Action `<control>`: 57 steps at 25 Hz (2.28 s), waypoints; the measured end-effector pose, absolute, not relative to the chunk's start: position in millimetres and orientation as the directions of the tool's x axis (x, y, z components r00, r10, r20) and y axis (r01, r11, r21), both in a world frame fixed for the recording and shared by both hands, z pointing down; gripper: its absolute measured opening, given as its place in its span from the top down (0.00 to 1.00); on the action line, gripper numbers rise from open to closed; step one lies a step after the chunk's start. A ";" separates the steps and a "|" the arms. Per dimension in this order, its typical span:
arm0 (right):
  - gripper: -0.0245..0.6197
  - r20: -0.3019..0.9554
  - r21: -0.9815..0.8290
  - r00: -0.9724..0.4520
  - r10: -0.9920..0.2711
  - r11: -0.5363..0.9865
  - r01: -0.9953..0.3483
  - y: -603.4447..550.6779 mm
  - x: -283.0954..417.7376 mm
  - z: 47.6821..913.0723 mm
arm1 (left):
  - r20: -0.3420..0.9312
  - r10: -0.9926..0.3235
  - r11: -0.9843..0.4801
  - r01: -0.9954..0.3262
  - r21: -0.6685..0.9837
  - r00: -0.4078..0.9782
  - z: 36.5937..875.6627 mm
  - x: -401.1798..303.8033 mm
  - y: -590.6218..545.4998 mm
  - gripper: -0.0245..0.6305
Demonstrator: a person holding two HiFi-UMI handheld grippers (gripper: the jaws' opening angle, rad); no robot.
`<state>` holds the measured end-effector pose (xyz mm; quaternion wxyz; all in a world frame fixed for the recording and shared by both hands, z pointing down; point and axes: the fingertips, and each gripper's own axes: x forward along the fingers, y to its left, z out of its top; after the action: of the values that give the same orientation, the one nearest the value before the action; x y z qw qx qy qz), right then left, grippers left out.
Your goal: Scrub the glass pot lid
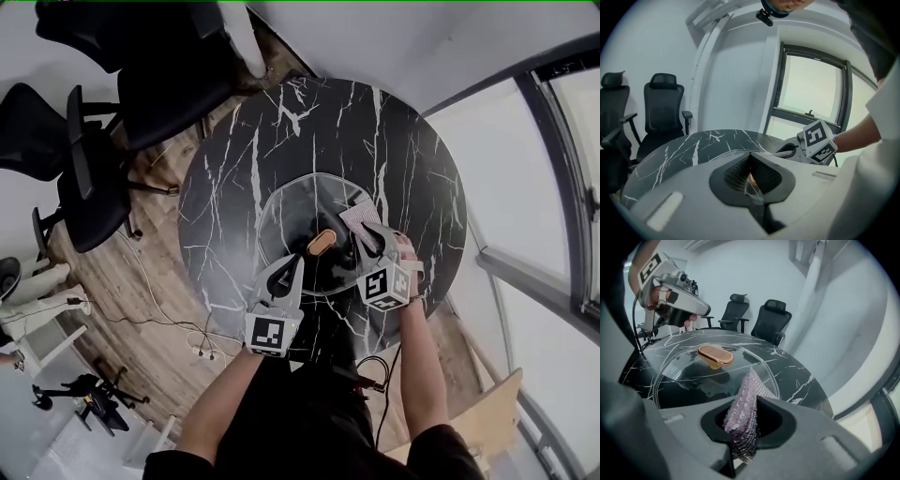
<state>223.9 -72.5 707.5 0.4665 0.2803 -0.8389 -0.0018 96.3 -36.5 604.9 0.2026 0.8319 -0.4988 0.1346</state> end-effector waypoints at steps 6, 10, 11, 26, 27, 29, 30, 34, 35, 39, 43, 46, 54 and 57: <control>0.85 0.825 0.300 -0.315 -0.468 0.837 -0.459 -59.1 221.9 708.9 | 0.405 -0.805 -0.393 -0.901 0.185 0.434 580.4 79.9 -29.3 0.96; 0.85 0.846 0.347 -0.238 -0.477 0.831 -0.434 -50.1 220.8 709.9 | 0.411 -0.803 -0.383 -0.902 0.198 0.432 575.9 70.4 -19.3 0.96; 0.85 0.848 0.353 -0.227 -0.479 0.830 -0.433 -48.9 220.4 709.9 | 0.415 -0.802 -0.380 -0.903 0.201 0.430 575.3 68.2 -17.5 0.96; 0.85 0.879 0.324 -0.142 -0.455 0.789 -0.522 -16.7 208.1 710.3 | 0.351 -0.811 -0.408 -0.883 0.232 0.467 556.6 45.6 2.9 0.96; 0.85 0.881 0.318 -0.138 -0.453 0.783 -0.535 -12.9 206.9 710.3 | 0.347 -0.811 -0.410 -0.881 0.237 0.471 554.7 43.4 4.3 0.96; 0.85 0.886 0.304 -0.130 -0.445 0.769 -0.563 -5.5 204.6 710.3 | 0.341 -0.811 -0.411 -0.878 0.246 0.475 551.0 38.6 6.8 0.96; 0.85 0.889 0.295 -0.125 -0.440 0.760 -0.579 -2.0 203.3 710.3 | 0.338 -0.811 -0.413 -0.877 0.247 0.477 549.4 36.2 7.7 0.96; 0.85 0.901 0.247 -0.108 -0.420 0.701 -0.669 12.2 197.9 710.9 | 0.329 -0.805 -0.433 -0.867 0.245 0.494 545.0 28.4 10.9 0.96; 0.85 0.904 0.236 -0.103 -0.416 0.684 -0.690 15.8 196.5 711.0 | 0.326 -0.802 -0.440 -0.864 0.245 0.500 543.5 26.9 11.7 0.96; 0.85 0.912 0.202 -0.088 -0.401 0.624 -0.755 25.4 191.6 711.0 | 0.311 -0.795 -0.464 -0.852 0.243 0.522 537.1 19.3 13.6 0.96; 0.85 0.915 0.190 -0.071 -0.397 0.581 -0.792 30.9 186.9 711.1 | 0.304 -0.782 -0.490 -0.839 0.238 0.543 537.0 10.6 15.5 0.96; 0.85 0.914 0.197 -0.050 -0.403 0.546 -0.814 33.1 185.0 710.7 | 0.305 -0.770 -0.505 -0.827 0.246 0.561 541.4 3.8 18.8 0.96; 0.85 0.920 0.149 -0.049 -0.388 0.466 -0.872 42.7 165.7 708.4 | 0.314 -0.741 -0.535 -0.804 0.259 0.594 549.5 -14.2 28.6 0.96; 0.85 0.921 0.102 -0.075 -0.381 0.422 -0.901 46.8 150.3 708.3 | 0.306 -0.733 -0.548 -0.794 0.263 0.607 549.7 -20.5 31.7 0.96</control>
<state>150.3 46.8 708.3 0.4931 0.4685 -0.6841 0.2633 -20.5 31.7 549.7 0.1902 0.8761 -0.4358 0.0800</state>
